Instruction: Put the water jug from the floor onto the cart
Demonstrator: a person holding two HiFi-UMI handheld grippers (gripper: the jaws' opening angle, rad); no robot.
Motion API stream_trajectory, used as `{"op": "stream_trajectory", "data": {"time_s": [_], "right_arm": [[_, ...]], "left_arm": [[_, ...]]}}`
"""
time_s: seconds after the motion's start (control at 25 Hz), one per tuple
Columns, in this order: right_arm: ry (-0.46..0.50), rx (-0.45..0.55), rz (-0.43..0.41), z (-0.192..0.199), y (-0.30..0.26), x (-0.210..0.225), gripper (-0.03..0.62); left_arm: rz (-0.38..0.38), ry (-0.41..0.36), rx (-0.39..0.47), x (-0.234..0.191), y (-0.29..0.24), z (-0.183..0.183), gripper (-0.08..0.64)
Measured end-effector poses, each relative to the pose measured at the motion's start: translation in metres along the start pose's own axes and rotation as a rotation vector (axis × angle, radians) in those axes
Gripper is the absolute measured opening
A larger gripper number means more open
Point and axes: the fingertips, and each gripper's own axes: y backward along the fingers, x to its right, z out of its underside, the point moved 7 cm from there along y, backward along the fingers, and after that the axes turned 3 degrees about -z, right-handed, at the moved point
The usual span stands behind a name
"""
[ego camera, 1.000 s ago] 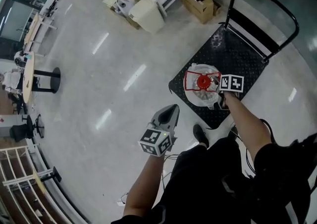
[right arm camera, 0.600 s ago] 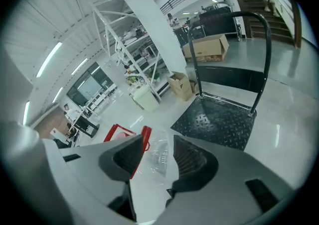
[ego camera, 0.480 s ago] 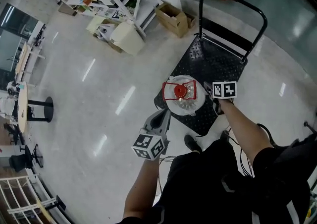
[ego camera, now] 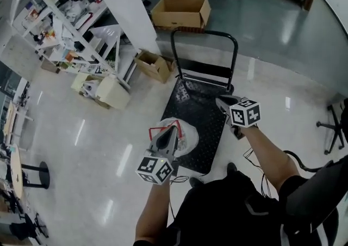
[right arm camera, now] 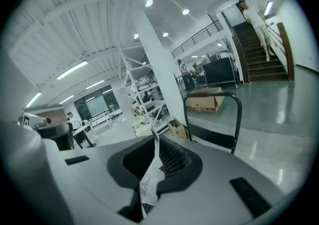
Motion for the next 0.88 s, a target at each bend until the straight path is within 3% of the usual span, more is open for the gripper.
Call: {"op": "stream_trajectory", "data": {"time_s": [0.08, 0.36, 0.6, 0.88], "right_arm": [[0.034, 0.046, 0.004, -0.017, 0.033, 0.002, 0.004], [0.154, 0.118, 0.043, -0.036, 0.124, 0.006, 0.003], [0.146, 0.176, 0.113, -0.024, 0.195, 0.036, 0.002], [0.143, 0.224, 0.203, -0.009, 0.266, 0.065, 0.003]], "left_arm": [[0.031, -0.012, 0.019, 0.017, -0.016, -0.012, 0.0], [0.136, -0.017, 0.042, 0.083, -0.048, -0.04, 0.0], [0.266, -0.091, 0.012, 0.157, -0.085, -0.041, 0.0], [0.32, -0.107, -0.011, 0.213, -0.111, -0.037, 0.0]]}}
